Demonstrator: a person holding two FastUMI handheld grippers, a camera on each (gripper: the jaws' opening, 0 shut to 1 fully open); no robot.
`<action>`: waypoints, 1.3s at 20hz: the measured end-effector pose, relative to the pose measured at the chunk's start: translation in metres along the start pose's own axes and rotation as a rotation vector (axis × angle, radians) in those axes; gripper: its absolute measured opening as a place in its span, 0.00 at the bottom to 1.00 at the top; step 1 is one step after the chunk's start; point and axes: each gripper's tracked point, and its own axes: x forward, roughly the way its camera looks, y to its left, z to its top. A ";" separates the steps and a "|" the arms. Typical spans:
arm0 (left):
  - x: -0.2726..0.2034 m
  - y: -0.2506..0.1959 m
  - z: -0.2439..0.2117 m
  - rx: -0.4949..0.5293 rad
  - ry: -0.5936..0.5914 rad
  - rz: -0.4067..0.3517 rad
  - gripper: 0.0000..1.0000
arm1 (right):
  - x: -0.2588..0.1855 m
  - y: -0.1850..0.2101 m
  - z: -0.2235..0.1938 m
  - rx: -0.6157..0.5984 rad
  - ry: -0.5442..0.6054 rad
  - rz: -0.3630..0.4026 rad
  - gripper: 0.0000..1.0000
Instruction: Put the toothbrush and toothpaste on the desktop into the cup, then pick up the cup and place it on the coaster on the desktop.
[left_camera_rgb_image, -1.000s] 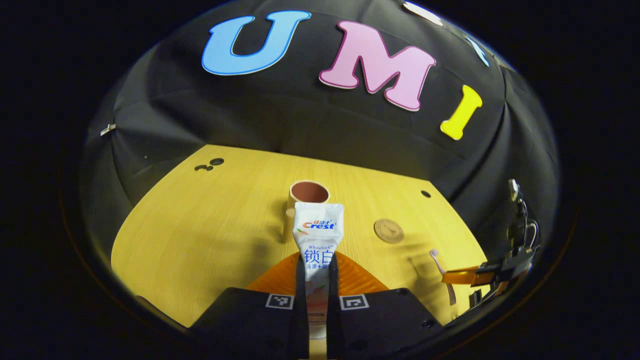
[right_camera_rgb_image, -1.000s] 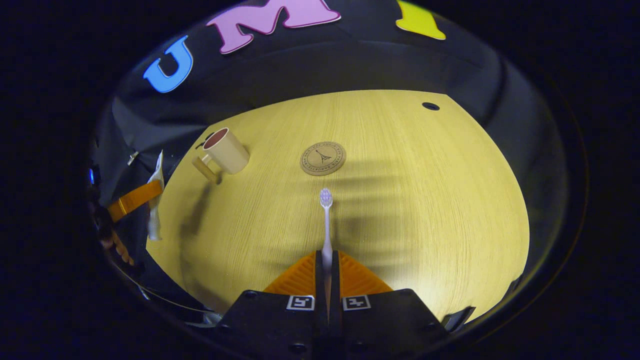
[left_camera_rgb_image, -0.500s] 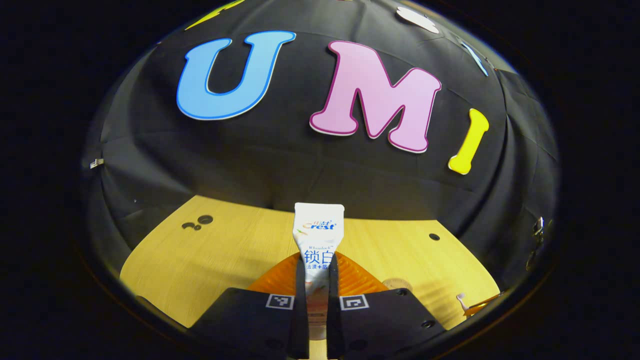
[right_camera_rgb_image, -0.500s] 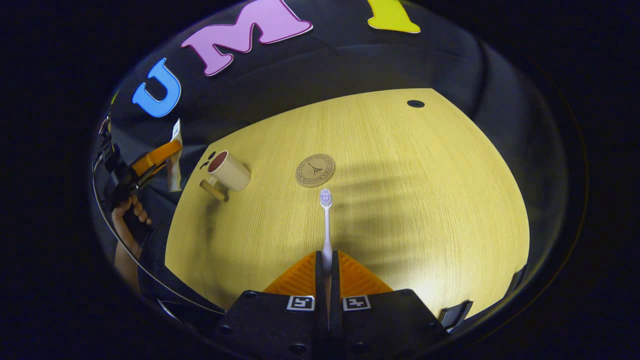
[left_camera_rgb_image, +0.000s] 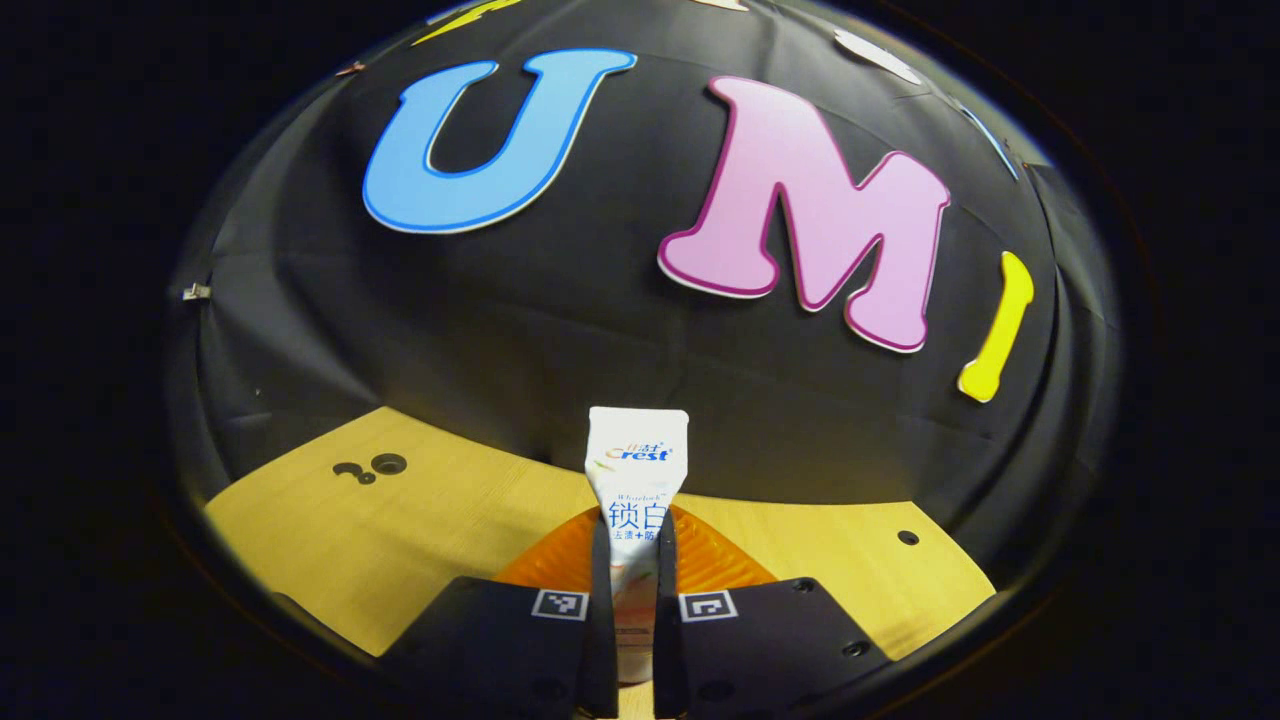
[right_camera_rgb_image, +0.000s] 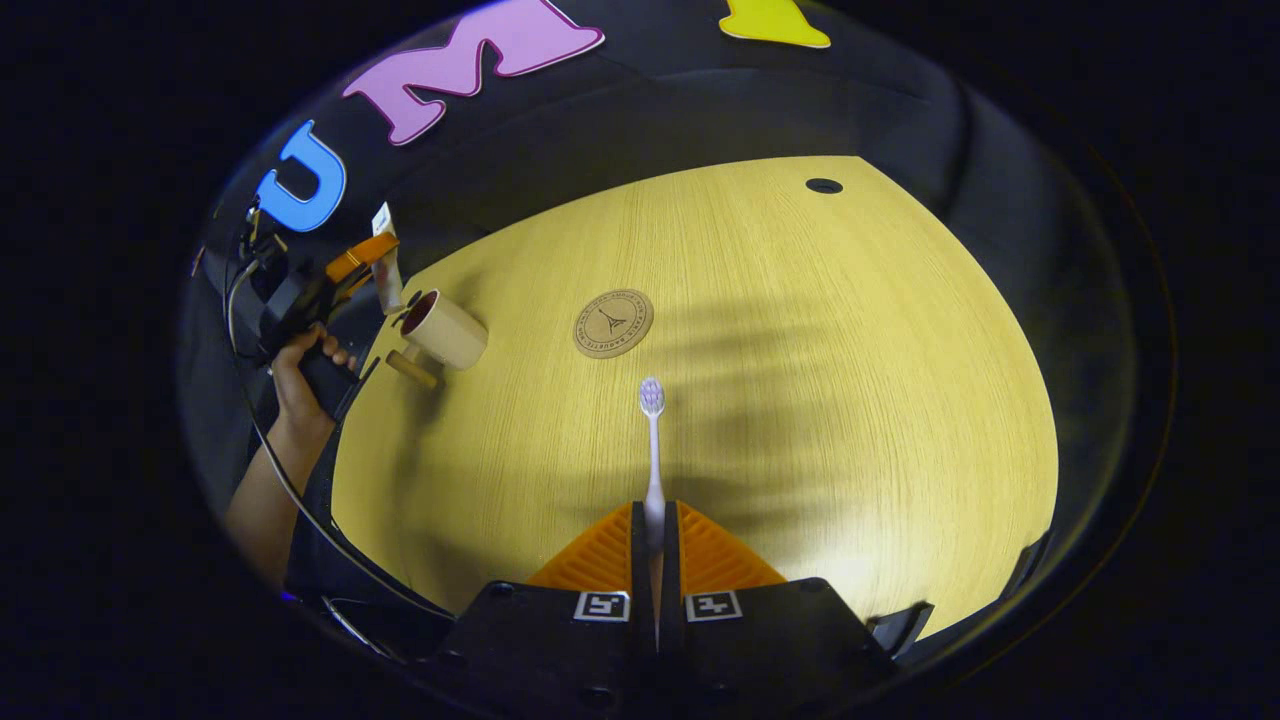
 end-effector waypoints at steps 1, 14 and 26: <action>0.004 0.003 -0.005 -0.015 0.008 0.007 0.19 | 0.001 0.000 0.001 0.002 0.002 0.001 0.06; -0.027 0.015 -0.033 0.006 0.087 0.057 0.70 | 0.018 0.035 0.026 -0.072 -0.042 0.064 0.06; -0.230 0.091 -0.063 -0.006 0.165 0.167 0.97 | 0.029 0.166 0.134 -0.176 -0.281 0.219 0.06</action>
